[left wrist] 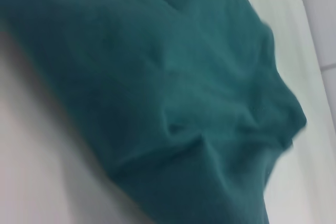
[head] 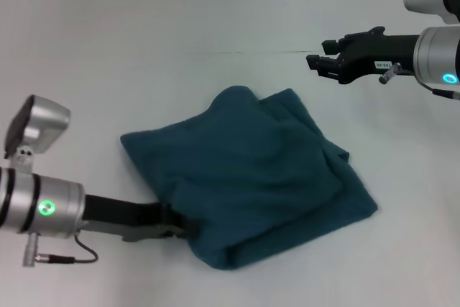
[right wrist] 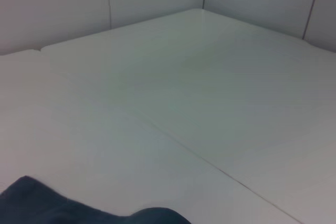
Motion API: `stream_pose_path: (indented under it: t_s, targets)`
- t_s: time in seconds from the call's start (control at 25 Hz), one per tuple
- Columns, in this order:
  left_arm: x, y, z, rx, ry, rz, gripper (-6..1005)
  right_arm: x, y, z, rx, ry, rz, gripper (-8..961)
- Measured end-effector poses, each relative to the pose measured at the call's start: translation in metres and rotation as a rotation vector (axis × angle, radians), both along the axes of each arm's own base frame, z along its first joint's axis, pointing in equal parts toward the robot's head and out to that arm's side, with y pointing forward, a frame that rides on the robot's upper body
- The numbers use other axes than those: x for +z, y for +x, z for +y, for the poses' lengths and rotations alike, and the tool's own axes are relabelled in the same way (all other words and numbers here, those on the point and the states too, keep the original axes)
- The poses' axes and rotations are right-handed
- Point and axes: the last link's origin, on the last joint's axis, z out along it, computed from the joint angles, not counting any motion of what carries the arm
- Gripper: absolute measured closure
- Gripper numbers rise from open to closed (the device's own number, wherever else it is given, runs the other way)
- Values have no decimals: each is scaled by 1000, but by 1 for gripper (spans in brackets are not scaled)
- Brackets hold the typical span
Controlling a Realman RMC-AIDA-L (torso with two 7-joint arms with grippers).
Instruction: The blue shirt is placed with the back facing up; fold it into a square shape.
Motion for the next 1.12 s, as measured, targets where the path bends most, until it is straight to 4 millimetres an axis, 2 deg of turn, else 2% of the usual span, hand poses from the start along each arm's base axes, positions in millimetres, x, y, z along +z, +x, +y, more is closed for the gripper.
stream_pose_path:
  t_s: [0.52, 1.12]
  targets:
    - [38, -38, 3, 90, 135, 30, 930, 4, -4, 2, -7, 12, 24, 551]
    - [60, -54, 0, 108, 196, 50, 933, 5, -11, 3, -13, 13, 42, 551]
